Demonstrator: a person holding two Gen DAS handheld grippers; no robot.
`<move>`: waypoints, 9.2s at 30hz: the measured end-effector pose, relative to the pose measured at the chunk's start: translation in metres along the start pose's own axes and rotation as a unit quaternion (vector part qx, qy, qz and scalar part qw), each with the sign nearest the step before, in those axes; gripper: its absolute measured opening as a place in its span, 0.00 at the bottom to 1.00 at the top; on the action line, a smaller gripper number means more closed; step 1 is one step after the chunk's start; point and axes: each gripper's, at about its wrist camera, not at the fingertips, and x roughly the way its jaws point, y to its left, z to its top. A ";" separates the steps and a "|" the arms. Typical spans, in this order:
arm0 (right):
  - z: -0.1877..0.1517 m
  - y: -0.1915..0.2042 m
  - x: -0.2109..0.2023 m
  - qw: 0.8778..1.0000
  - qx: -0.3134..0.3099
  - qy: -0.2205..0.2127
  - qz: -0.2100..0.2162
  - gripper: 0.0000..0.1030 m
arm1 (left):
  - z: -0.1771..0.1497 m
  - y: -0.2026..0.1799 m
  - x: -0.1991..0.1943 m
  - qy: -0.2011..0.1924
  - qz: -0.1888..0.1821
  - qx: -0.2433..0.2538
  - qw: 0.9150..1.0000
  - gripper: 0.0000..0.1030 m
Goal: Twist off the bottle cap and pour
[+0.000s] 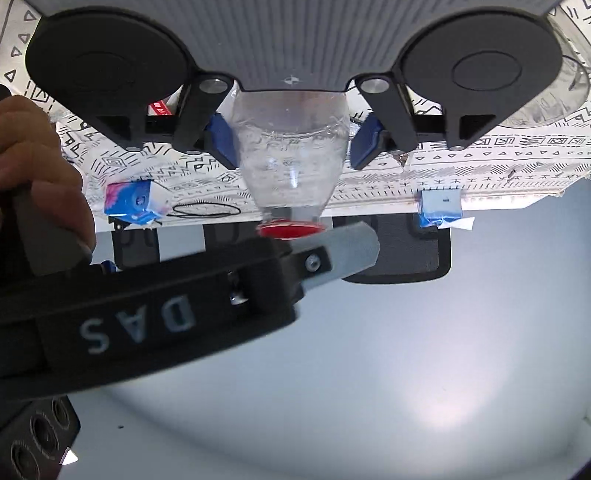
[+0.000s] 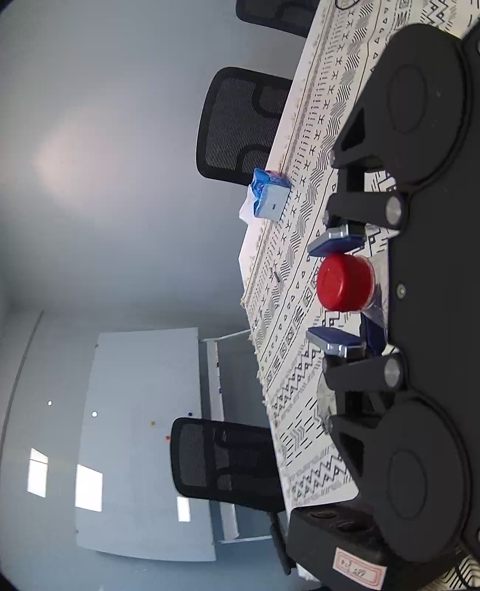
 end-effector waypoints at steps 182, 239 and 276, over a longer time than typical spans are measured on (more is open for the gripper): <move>-0.014 0.019 0.002 0.998 0.007 -0.039 -0.039 0.31 | -0.004 -0.005 0.007 -0.034 -0.020 0.016 0.999 0.45; -0.007 -0.021 -0.021 0.995 0.002 -0.070 0.074 0.56 | -0.010 0.001 0.011 -0.047 -0.038 0.030 0.998 0.45; -0.014 0.000 -0.025 0.997 0.030 -0.061 0.038 0.31 | -0.010 0.001 0.006 -0.050 -0.028 0.038 0.998 0.46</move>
